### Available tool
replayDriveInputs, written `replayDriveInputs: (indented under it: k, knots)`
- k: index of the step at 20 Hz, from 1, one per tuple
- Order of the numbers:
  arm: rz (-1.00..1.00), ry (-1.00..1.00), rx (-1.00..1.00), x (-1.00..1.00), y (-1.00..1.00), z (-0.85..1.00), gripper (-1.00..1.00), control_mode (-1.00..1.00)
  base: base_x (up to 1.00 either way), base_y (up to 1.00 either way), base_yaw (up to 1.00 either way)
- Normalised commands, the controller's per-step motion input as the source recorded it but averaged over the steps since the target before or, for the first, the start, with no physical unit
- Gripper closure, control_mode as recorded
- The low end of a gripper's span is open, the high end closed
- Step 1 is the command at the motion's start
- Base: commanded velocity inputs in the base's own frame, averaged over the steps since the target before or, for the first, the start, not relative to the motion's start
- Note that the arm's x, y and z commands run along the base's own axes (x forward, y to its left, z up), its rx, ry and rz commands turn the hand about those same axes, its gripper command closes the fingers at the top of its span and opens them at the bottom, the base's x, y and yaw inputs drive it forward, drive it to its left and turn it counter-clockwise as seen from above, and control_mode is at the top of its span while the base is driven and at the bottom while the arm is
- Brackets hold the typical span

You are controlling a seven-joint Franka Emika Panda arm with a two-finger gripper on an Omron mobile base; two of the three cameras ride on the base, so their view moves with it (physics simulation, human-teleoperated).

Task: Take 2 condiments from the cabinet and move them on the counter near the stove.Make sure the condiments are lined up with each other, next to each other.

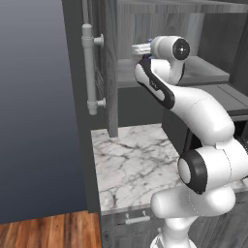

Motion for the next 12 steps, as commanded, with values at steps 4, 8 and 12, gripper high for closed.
replayDriveInputs:
  k: [4, 8, 12]
  knots:
    - [0.00, 0.00, 0.00, 0.00, 0.00, 0.00, 1.00, -1.00, 0.00, 0.00, 0.00]
    - [0.00, 0.00, 0.00, 0.00, 0.00, 0.00, 1.00, -1.00, 0.00, 0.00, 0.00]
    - [0.00, -0.02, 0.00, -0.12, 0.00, 0.12, 1.00, -1.00, 0.00, 0.00, 0.00]
